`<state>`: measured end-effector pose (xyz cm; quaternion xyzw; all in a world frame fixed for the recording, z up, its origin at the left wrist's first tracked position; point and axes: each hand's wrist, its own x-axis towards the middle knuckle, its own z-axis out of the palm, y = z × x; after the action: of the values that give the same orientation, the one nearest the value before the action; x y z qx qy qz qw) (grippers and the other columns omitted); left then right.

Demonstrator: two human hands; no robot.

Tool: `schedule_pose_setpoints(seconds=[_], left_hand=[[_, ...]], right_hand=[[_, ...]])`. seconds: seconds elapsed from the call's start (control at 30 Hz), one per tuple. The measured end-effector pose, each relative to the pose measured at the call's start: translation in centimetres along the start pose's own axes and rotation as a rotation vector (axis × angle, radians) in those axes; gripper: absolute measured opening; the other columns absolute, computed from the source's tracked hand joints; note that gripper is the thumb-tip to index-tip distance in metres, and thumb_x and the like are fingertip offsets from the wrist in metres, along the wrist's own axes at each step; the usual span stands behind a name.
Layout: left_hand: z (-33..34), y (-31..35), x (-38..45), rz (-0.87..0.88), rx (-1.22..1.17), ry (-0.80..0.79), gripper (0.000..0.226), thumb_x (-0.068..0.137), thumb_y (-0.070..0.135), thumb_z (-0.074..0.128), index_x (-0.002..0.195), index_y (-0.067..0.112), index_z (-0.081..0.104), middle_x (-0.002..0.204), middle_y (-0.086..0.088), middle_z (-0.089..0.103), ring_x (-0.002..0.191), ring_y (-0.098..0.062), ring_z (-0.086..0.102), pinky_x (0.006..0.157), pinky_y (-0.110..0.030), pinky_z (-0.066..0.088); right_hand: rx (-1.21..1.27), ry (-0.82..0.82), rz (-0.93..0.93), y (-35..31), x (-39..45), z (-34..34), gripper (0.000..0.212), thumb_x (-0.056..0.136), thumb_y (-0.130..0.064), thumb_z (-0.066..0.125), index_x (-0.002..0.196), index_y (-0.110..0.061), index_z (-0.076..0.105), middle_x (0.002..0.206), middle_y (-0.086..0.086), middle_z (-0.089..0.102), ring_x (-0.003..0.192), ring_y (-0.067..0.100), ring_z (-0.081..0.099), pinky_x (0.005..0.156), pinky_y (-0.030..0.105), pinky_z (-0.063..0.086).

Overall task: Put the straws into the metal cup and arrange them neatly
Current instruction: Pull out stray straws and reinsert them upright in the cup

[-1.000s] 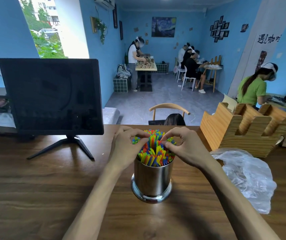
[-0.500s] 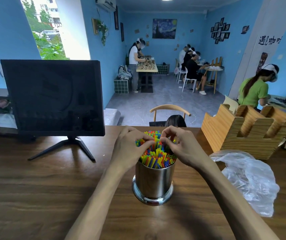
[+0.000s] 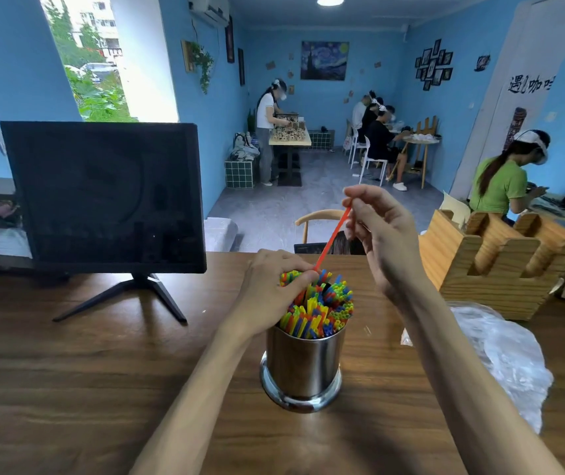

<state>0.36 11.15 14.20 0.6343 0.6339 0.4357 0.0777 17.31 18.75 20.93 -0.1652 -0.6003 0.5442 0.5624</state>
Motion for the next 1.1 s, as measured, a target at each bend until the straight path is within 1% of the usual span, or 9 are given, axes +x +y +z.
schedule_pose_setpoints(seconds=[0.07,0.2,0.27,0.37,0.53,0.63,0.8,0.97,1.1], left_hand=[[-0.2,0.2,0.0,-0.037,-0.111,0.028,0.011,0.095,0.047,0.064,0.094,0.045,0.074,0.095,0.026,0.069,0.105,-0.004,0.059,0.093,-0.04,0.05],[-1.7,1.0,0.3,-0.152,-0.45,0.225,0.012,0.091,0.022,0.074,0.087,0.034,0.076,0.082,0.015,0.076,0.08,0.001,0.067,0.073,-0.018,0.052],[-2.7,0.7,0.5,-0.207,-0.608,0.334,0.006,0.084,0.016,0.081,0.088,0.02,0.079,0.077,0.004,0.077,0.07,-0.003,0.066,0.064,-0.015,0.049],[-3.6,0.3,0.8,-0.264,-0.716,0.441,0.02,0.077,0.013,0.085,0.095,0.012,0.075,0.071,-0.005,0.073,0.06,-0.007,0.063,0.054,-0.018,0.049],[-4.0,1.2,1.1,-0.204,-0.861,0.537,0.052,0.082,0.002,0.081,0.123,0.015,0.052,0.079,-0.01,0.075,0.073,-0.021,0.075,0.07,-0.03,0.062],[-3.8,2.1,1.4,-0.145,-0.895,0.543,0.053,0.089,0.001,0.075,0.13,0.017,0.044,0.096,-0.021,0.073,0.08,-0.029,0.077,0.073,-0.034,0.062],[-3.5,3.4,1.8,0.01,-0.753,0.513,0.059,0.094,0.004,0.07,0.141,0.02,0.039,0.104,-0.022,0.068,0.079,-0.032,0.077,0.073,-0.038,0.062],[-4.2,4.4,1.9,0.116,-0.657,0.473,0.057,0.095,0.003,0.068,0.141,0.026,0.044,0.099,-0.018,0.066,0.076,-0.029,0.076,0.076,-0.039,0.063],[-4.5,4.7,1.7,0.222,-0.639,0.551,0.056,0.096,0.002,0.067,0.135,0.035,0.046,0.1,-0.01,0.064,0.078,-0.033,0.074,0.076,-0.04,0.062]], right_hand=[[0.096,0.045,0.024,0.0,0.2,-0.2,0.029,0.103,0.001,0.049,0.097,-0.016,0.071,0.092,0.004,0.063,0.068,0.01,0.053,0.063,0.021,0.048],[0.265,0.149,0.102,0.8,0.2,-1.2,0.041,0.101,0.006,0.042,0.087,-0.02,0.071,0.082,0.001,0.062,0.064,0.012,0.056,0.06,0.023,0.05],[0.238,0.16,0.161,1.2,-0.3,-1.5,0.041,0.097,0.01,0.039,0.084,-0.018,0.066,0.074,0.001,0.061,0.062,0.014,0.056,0.058,0.024,0.051],[0.122,0.122,0.282,2.1,-1.3,-1.6,0.029,0.087,0.001,0.044,0.074,-0.014,0.065,0.068,0.01,0.055,0.061,0.021,0.054,0.056,0.027,0.053],[-0.416,-0.198,0.217,2.8,-2.4,-2.0,0.008,0.088,-0.008,0.073,0.081,-0.013,0.073,0.071,0.017,0.065,0.065,0.021,0.06,0.07,0.028,0.054],[-0.652,-0.303,0.158,3.0,-2.9,-1.3,0.008,0.082,-0.023,0.083,0.084,-0.024,0.075,0.077,0.002,0.073,0.075,0.012,0.069,0.071,0.019,0.054],[-0.795,-0.338,0.096,3.3,-2.7,-0.8,0.013,0.082,-0.03,0.083,0.086,-0.033,0.071,0.08,-0.012,0.071,0.083,-0.005,0.065,0.072,0.007,0.048],[-0.868,-0.351,0.088,3.5,-2.8,-0.7,0.014,0.084,-0.036,0.08,0.092,-0.03,0.071,0.088,-0.015,0.07,0.085,-0.002,0.063,0.066,0.011,0.045],[-0.852,-0.353,0.092,3.5,-2.9,-1.0,0.014,0.084,-0.038,0.08,0.092,-0.037,0.068,0.084,-0.016,0.068,0.083,-0.003,0.061,0.068,0.016,0.048]])
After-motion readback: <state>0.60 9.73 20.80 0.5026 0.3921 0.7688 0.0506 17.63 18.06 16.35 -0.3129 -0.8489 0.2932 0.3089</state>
